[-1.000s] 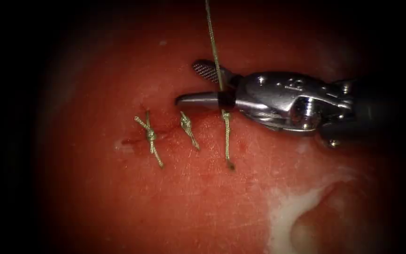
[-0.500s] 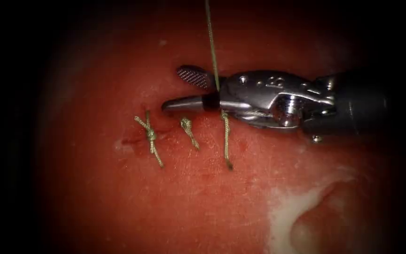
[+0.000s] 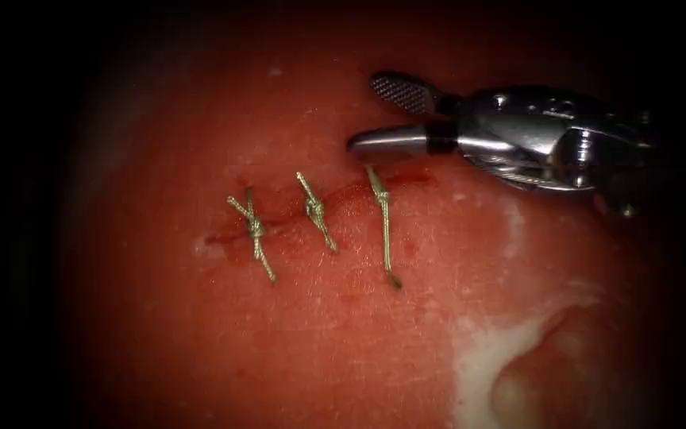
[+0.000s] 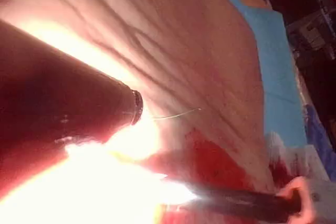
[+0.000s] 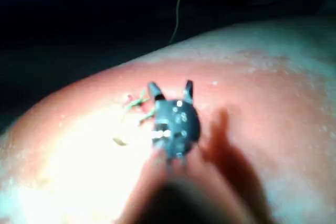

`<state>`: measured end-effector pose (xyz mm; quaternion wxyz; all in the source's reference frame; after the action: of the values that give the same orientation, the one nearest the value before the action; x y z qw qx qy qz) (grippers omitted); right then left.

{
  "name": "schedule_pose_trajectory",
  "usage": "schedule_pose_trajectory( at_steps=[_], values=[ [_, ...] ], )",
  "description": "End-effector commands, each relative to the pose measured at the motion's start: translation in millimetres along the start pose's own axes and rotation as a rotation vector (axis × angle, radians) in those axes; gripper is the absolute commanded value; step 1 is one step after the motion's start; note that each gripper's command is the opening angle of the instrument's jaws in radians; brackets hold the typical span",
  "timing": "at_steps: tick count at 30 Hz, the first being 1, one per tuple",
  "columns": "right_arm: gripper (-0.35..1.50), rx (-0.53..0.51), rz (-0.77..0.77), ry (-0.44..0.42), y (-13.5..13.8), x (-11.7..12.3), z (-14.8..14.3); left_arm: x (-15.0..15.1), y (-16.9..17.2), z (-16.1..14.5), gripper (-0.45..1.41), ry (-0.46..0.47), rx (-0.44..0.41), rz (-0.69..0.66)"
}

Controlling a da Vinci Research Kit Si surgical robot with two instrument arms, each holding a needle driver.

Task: Wound Closure

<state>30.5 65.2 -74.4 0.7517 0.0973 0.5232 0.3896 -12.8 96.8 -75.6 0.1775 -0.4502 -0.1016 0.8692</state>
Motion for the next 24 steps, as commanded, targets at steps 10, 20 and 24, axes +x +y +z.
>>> schedule_pose_trajectory(
  at_steps=[10, 20, 24],
  values=[
    [1.35, -0.104, 0.023, -0.005, 2.8, -2.7, -12.5, -1.4, 2.7, 17.1, -0.35, 0.029, -0.086, -0.057],
    [1.35, -0.048, 0.037, -0.004, 0.7, -2.9, -11.3, -6.0, 2.6, 29.2, -0.35, -0.013, -0.124, -0.089],
    [1.35, -0.033, 0.038, -0.004, -0.4, -2.8, -10.5, -6.6, 1.2, 32.1, -0.35, -0.022, -0.112, -0.106]
  ],
)
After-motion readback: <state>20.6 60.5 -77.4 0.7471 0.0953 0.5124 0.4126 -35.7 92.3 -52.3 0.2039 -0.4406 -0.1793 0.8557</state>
